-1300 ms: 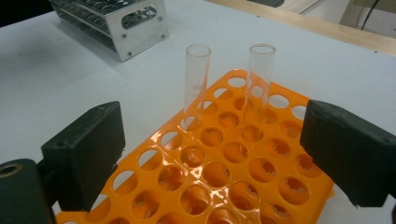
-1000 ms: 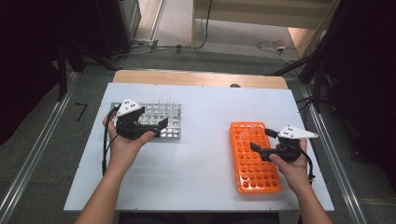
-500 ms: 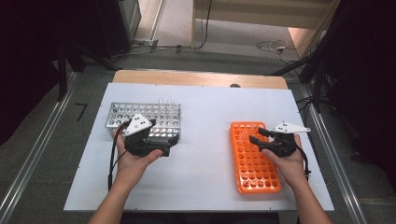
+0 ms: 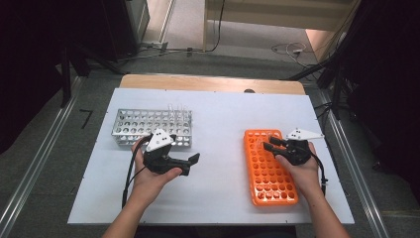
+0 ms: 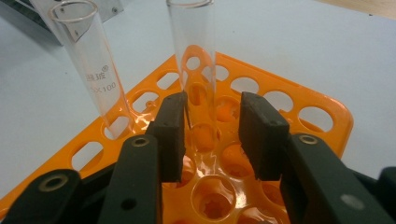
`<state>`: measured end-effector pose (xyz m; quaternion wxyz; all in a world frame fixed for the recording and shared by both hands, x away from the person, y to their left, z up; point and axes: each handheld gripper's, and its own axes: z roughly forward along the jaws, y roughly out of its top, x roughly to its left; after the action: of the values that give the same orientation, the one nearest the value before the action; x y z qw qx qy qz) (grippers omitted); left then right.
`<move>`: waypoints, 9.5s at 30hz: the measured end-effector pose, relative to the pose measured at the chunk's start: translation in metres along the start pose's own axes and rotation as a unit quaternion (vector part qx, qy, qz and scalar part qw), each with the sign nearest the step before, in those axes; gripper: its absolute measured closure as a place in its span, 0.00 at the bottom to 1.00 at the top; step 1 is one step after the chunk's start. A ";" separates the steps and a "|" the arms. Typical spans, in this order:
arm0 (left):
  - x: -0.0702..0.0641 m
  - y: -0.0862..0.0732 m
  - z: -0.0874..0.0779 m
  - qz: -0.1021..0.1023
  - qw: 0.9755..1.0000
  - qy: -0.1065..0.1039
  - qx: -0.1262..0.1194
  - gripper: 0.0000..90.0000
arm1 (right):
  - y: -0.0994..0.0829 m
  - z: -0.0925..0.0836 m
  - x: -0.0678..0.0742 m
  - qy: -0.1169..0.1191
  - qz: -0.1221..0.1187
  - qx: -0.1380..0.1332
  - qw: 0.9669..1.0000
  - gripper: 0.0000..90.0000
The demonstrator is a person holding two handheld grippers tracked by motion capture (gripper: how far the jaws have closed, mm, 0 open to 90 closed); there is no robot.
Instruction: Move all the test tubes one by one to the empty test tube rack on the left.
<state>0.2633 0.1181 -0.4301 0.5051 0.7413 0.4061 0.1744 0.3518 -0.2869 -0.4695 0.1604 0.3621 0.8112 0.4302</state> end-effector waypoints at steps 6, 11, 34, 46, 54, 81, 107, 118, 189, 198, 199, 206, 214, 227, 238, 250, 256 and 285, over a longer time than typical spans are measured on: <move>0.001 -0.001 0.003 -0.003 1.000 -0.002 0.002 0.00 | 0.000 0.001 0.002 -0.008 -0.009 -0.002 1.000 0.74; -0.002 -0.001 0.005 0.000 1.000 -0.004 0.006 0.00 | -0.001 0.002 0.004 -0.010 -0.026 -0.002 1.000 0.79; -0.006 0.001 0.005 0.004 1.000 -0.007 0.002 0.00 | 0.013 -0.030 0.003 -0.018 -0.002 -0.044 0.999 0.82; -0.009 0.005 0.002 0.006 1.000 -0.009 -0.005 0.00 | 0.028 -0.055 0.016 -0.010 -0.009 -0.063 0.998 0.82; -0.009 0.006 0.001 0.006 1.000 -0.011 -0.008 0.00 | 0.039 -0.055 0.042 0.019 -0.032 -0.059 0.998 0.82; -0.039 0.018 0.005 0.020 0.998 -0.054 -0.009 0.03 | 0.042 -0.019 0.120 0.105 -0.099 -0.022 0.989 0.82; -0.073 0.016 0.023 0.061 0.994 -0.083 0.035 0.62 | 0.033 0.004 0.161 0.103 -0.167 0.024 0.980 0.82; -0.076 0.014 0.027 0.067 0.993 -0.083 0.052 0.76 | 0.033 0.005 0.165 0.098 -0.184 0.026 0.978 0.82; 0.041 0.061 -0.026 0.016 0.999 0.041 0.001 0.84 | 0.012 -0.057 0.055 0.048 -0.036 -0.064 0.996 0.00; 0.069 0.073 -0.024 0.005 0.997 0.073 0.004 0.85 | 0.009 -0.057 0.049 0.046 -0.030 -0.065 0.996 0.00; 0.072 0.074 -0.022 0.002 0.997 0.076 0.004 0.85 | 0.009 -0.057 0.049 0.048 -0.030 -0.066 0.996 0.00; 0.089 0.078 -0.016 -0.011 0.996 0.093 0.006 0.85 | 0.006 -0.057 0.045 0.047 -0.029 -0.065 0.996 0.00; 0.106 0.080 -0.009 -0.023 0.993 0.118 0.012 0.85 | 0.005 -0.058 0.043 0.044 -0.028 -0.064 0.997 0.00; 0.125 0.080 0.005 -0.039 0.989 0.142 0.019 0.85 | 0.003 -0.058 0.039 0.041 -0.025 -0.064 0.997 0.00; 0.126 0.076 0.020 -0.034 0.988 0.142 0.042 0.85 | 0.003 -0.058 0.038 0.041 -0.023 -0.064 0.997 0.00; 0.126 0.071 0.035 -0.023 0.987 0.146 0.071 0.84 | 0.003 -0.059 0.038 0.040 -0.024 -0.065 0.997 0.00; 0.125 0.069 0.040 -0.022 0.986 0.147 0.080 0.85 | 0.003 -0.060 0.037 0.039 -0.024 -0.066 0.997 0.00; 0.130 0.054 0.052 -0.039 0.982 0.151 0.110 0.79 | 0.003 -0.059 0.037 0.037 -0.024 -0.064 0.997 0.00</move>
<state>0.4003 0.1787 -0.4238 0.3597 0.7409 0.5233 0.2188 0.2937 -0.2932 -0.4305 0.1633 0.3153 0.7960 0.4902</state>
